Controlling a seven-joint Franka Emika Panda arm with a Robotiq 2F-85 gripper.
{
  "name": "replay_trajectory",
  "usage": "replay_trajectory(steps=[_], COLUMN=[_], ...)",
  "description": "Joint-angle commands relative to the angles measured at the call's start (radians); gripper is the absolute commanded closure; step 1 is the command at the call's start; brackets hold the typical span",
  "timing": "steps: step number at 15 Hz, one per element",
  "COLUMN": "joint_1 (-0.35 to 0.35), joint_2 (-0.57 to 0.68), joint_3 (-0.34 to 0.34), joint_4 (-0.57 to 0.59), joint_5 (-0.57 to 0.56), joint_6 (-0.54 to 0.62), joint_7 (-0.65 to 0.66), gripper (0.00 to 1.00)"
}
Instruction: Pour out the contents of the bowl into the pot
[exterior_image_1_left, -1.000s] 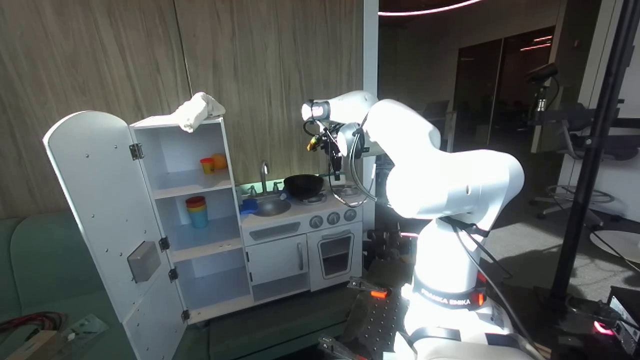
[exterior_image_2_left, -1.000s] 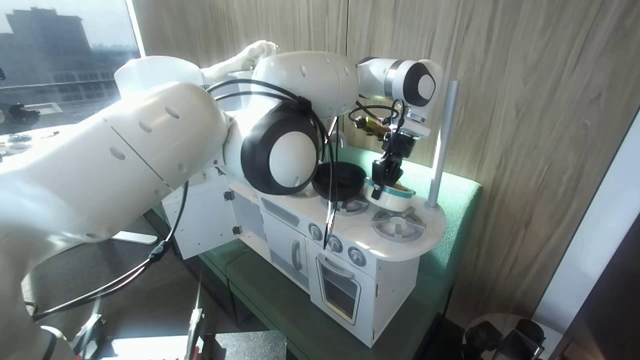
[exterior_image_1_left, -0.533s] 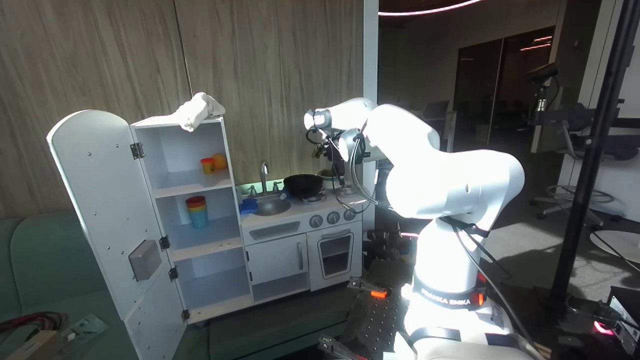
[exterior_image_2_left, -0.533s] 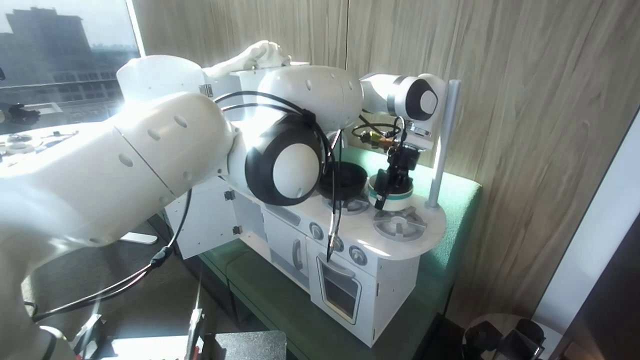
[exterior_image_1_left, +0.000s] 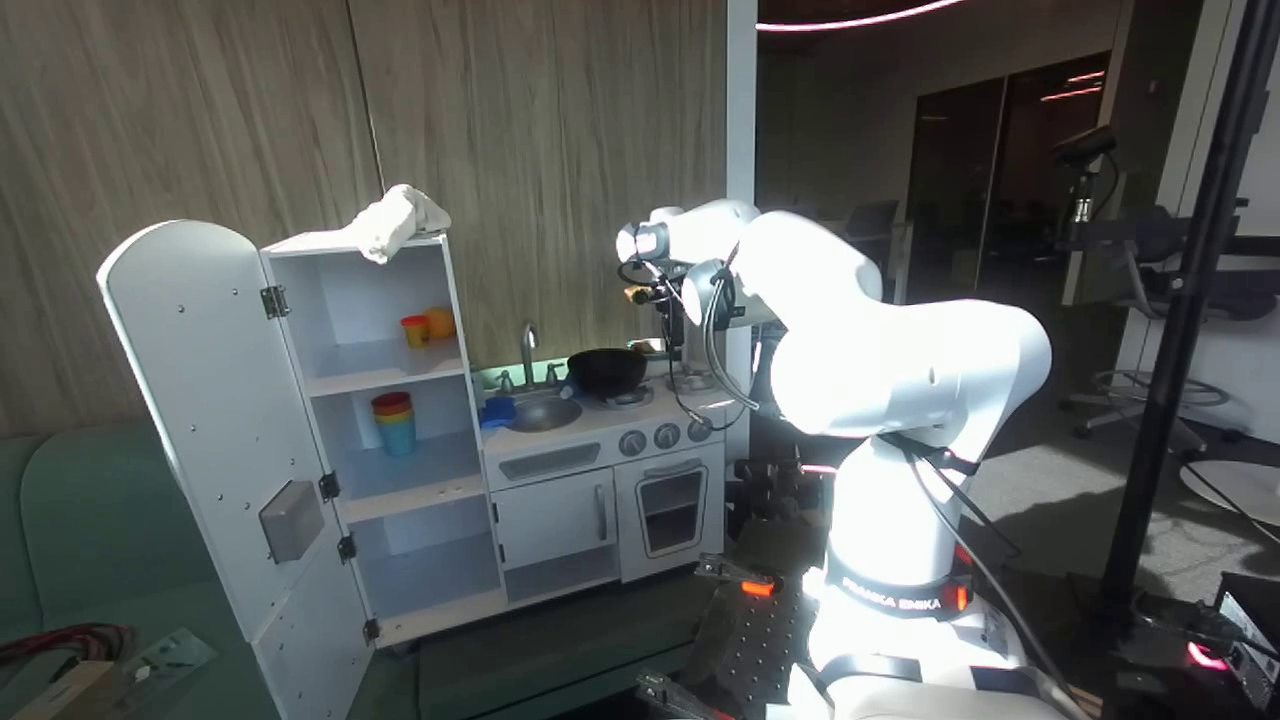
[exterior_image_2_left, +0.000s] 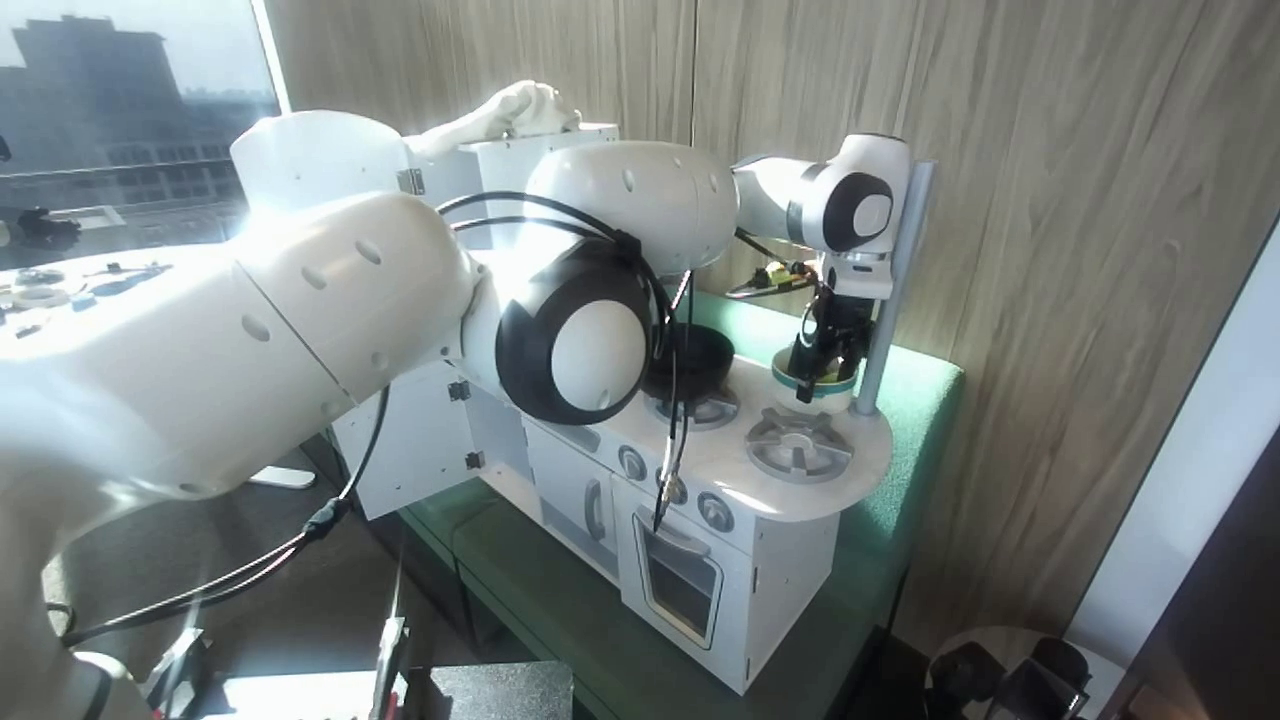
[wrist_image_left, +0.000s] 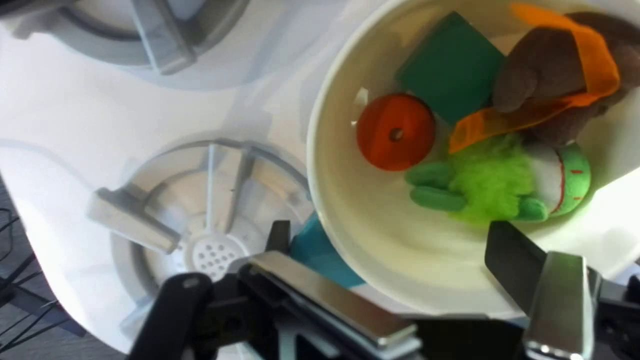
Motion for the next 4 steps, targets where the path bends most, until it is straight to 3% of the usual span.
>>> replay_trajectory(steps=[1,4], joint_1=[-0.027,-0.026], joint_2=[0.017,0.027], joint_3=[0.022,0.030], joint_4=[0.029,0.028], joint_5=[0.021,0.030], joint_6=[0.160,0.290], joint_7=[0.029,0.064], gripper=[0.00,0.00])
